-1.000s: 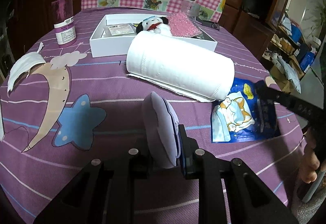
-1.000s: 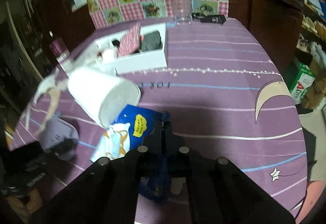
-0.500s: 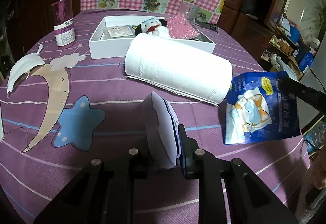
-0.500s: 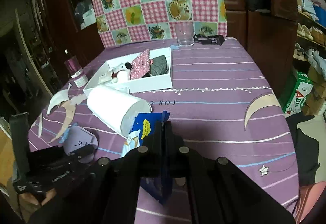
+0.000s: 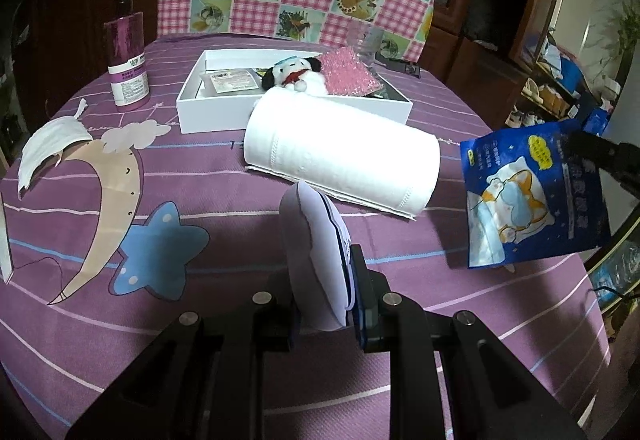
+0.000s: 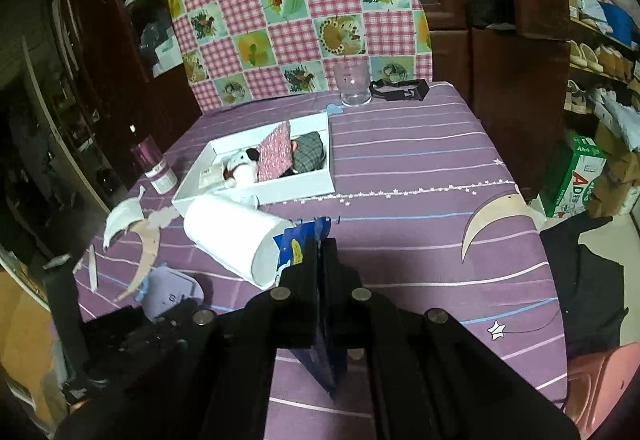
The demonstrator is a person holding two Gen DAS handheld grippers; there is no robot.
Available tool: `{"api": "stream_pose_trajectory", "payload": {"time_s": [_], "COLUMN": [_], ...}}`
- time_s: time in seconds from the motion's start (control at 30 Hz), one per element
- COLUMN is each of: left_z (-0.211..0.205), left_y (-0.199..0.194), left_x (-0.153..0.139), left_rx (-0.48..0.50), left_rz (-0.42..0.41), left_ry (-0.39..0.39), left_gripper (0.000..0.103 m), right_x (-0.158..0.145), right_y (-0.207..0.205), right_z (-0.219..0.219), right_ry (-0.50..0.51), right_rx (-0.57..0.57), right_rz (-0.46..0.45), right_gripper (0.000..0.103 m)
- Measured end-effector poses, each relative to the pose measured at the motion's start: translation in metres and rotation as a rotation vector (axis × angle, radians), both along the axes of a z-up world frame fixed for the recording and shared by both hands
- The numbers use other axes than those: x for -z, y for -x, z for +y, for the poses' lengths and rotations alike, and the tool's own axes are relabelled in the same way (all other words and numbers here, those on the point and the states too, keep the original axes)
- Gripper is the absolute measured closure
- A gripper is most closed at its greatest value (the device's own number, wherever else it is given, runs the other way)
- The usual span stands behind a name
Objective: Organize soft objects
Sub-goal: 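Carry the lavender pad with the left tool while the right tool carries the blue packet over the box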
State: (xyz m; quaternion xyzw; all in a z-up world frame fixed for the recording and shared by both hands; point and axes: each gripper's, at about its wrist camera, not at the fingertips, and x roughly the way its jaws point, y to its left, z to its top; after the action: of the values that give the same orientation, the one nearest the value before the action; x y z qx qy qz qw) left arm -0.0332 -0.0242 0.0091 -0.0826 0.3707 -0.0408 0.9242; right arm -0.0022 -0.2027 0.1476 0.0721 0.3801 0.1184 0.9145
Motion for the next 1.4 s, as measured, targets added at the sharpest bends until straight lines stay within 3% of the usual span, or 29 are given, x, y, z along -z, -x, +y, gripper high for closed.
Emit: {"api": "stream_pose_trajectory", "payload": {"time_s": [0.3,0.7,1.03,1.2,1.4], "left_z": [-0.005,0.022,0.051,0.065,0.073], "left_y": [0.010,0.007,-0.050,-0.076,-0.114], "left_x": [-0.018,-0.081,-0.131,-0.135,-0.125], "left_rx": [0.022,-0.030,-0.070,-0.087,-0.093], "left_rz": [-0.017,-0.076,-0.098,-0.098,-0.089], "left_ry": [-0.023,-0.083,-0.070,-0.041,-0.003], "left_gripper": [0.084,0.084,0.084,0.084,0.084], "right_x": [-0.024,-0.060,-0.077,-0.075,-0.067], "right_y": [-0.002,-0.044,-0.113,-0.149,-0.182], "right_z": [0.013,0.034,0.074,0.080,0.093], "right_ry": [0.029,-0.017,-0.080,-0.146,-0.155], "right_rx": [-0.031,-0.108,-0.167,-0.181,-0.186], "right_rz": [-0.014,0.001,0.018,0.018,0.019], "right_gripper": [0.100,0.100,0.100,0.100,0.100]}}
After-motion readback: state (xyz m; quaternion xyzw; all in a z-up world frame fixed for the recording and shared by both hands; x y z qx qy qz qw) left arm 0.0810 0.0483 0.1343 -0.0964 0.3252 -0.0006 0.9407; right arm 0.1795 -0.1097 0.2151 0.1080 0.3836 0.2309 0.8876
